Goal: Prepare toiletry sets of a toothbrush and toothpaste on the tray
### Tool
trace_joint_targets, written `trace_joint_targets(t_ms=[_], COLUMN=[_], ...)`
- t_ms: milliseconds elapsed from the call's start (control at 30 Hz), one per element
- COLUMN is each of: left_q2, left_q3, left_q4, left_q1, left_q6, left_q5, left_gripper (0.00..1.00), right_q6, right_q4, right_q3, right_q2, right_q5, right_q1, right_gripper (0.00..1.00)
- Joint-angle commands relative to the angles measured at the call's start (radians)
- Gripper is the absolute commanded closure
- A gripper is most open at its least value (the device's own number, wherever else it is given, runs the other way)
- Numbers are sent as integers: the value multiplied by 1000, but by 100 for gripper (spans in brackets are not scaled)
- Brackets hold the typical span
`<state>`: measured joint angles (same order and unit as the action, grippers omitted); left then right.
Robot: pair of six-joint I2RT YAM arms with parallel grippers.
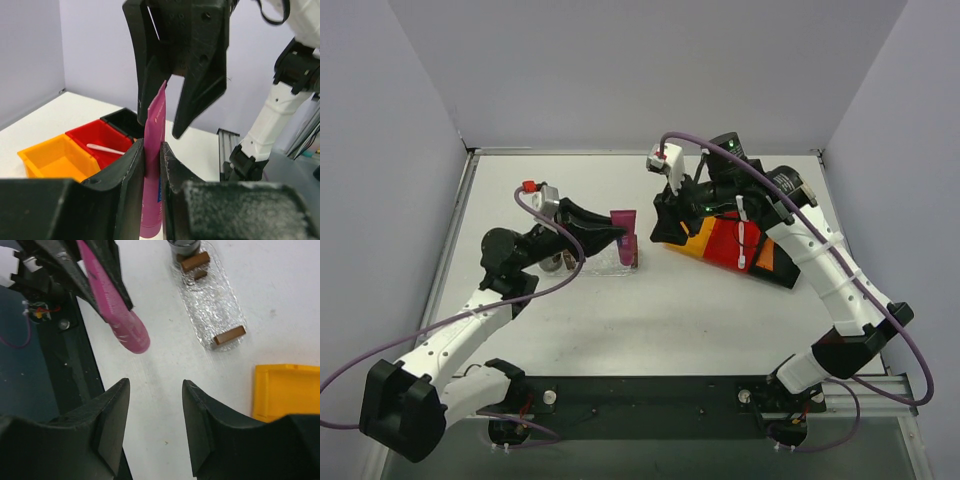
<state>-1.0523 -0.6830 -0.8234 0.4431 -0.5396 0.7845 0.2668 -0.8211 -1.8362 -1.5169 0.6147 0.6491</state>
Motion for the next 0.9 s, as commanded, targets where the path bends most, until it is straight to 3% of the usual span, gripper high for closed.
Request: trace_joint_targets(t_ms=[0, 333, 667, 767, 867], left_q2=[-21, -55, -34, -25, -20], left_q3=[-93, -138, -105, -93, -79], left_q4=[-206, -302, -367, -368, -376], left_q1=[-10, -52, -66, -67, -70], left_q6=[-180, -329, -421, -433, -451], left_q5=[-33, -87, -111, -114, -119], left_gripper=[100, 100, 100, 100, 100], right_q6=[-40, -115, -94, -104, -112], right_q4=[60, 299, 346, 347, 346], right_q3=[-23, 81, 97, 81, 71], right_q2=[31, 64, 34, 20, 1], right_q5=[184, 250, 155, 166, 161], right_q1=[4, 32, 133, 141, 147], right_gripper=[57, 48, 43, 49, 61])
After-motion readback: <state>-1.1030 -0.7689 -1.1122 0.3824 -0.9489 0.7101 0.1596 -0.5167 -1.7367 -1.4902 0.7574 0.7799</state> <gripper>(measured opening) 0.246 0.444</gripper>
